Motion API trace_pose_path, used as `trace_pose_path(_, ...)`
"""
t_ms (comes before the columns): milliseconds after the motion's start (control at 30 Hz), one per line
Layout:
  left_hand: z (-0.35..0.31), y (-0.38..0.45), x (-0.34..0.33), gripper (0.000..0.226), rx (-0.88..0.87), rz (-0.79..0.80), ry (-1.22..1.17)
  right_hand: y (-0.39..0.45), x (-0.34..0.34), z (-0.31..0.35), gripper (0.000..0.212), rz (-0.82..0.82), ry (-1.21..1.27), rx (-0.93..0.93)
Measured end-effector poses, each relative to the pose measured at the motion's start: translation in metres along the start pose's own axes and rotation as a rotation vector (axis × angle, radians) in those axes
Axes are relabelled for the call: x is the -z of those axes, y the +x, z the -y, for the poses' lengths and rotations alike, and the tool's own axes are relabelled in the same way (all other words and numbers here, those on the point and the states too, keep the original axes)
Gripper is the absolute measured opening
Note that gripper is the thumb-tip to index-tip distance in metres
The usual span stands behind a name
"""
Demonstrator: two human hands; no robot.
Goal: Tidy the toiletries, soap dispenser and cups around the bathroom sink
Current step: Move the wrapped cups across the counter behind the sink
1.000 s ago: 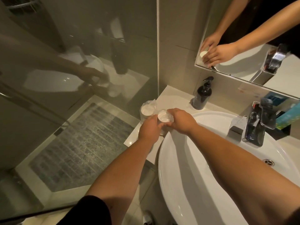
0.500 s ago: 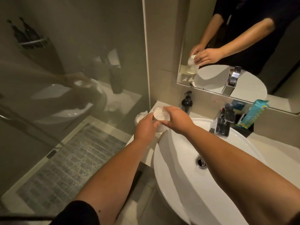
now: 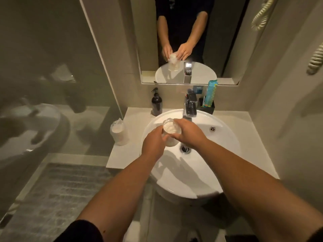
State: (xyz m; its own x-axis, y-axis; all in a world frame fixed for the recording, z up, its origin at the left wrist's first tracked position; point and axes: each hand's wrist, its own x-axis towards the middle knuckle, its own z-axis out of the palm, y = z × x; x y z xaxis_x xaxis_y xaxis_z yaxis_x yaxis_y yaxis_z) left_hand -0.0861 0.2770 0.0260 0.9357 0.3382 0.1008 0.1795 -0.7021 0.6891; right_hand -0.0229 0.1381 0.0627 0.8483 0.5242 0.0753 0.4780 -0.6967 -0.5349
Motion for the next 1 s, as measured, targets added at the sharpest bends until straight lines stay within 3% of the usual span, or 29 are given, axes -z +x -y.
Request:
trace_pose_path(300, -0.091, 0.019, -0.079, 0.031, -0.204, 0.189, -0.055, -0.046, 0.063, -0.087, 0.058, -0.185, 0.095, -0.257)
trace_pose_path(567, -0.165, 0.071, -0.156, 0.029, -0.339, 0.292, -0.084, -0.029, 0.116, -0.191, 0.059, -0.246, 0.082, -0.326)
trace_pose_path(767, -0.192, 0.121, -0.205, 0.034, -0.314, 0.277, -0.077, 0.014, 0.137, -0.254, 0.058, -0.218, 0.059, -0.305)
trace_pose_path(1000, -0.181, 0.171, -0.249, 0.032, -0.242, 0.275, -0.075, 0.071, 0.123, -0.305, 0.068, -0.145, 0.022, -0.342)
